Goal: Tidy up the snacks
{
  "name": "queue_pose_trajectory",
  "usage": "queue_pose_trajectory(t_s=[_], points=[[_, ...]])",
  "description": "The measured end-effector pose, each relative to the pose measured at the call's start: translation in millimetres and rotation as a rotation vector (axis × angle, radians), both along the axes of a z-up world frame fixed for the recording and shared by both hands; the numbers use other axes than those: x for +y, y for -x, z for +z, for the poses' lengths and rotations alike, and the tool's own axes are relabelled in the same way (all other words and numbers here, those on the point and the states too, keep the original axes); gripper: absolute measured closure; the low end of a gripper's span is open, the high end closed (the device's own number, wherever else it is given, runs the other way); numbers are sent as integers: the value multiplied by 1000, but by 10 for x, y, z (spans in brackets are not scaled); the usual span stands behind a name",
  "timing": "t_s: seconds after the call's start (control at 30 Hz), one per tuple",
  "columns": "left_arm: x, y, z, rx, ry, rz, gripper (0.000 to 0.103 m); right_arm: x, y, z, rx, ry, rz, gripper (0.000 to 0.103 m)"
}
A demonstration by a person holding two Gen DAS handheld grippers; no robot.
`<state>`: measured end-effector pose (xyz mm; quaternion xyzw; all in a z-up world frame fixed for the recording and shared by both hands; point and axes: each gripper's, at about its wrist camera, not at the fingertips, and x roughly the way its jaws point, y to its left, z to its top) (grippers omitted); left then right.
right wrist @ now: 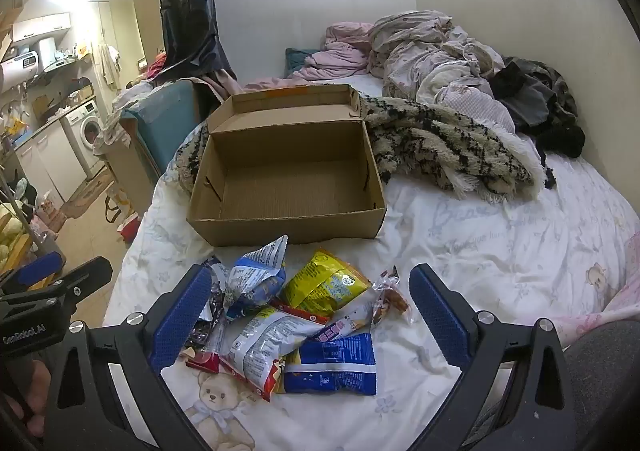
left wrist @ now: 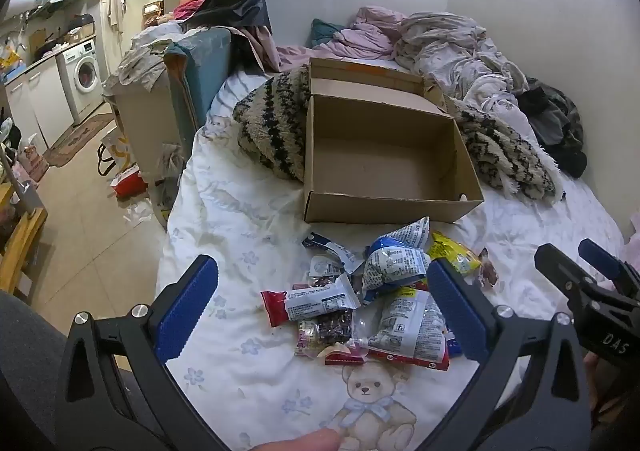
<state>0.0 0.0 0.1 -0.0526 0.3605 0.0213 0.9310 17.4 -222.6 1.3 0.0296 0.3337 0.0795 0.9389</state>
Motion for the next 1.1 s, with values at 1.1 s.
queue_pose_trajectory(t_s=[1.1], points=[[-4,5,1,-9,-3,1,0,-7,-4,-3,4,-8,1,2]])
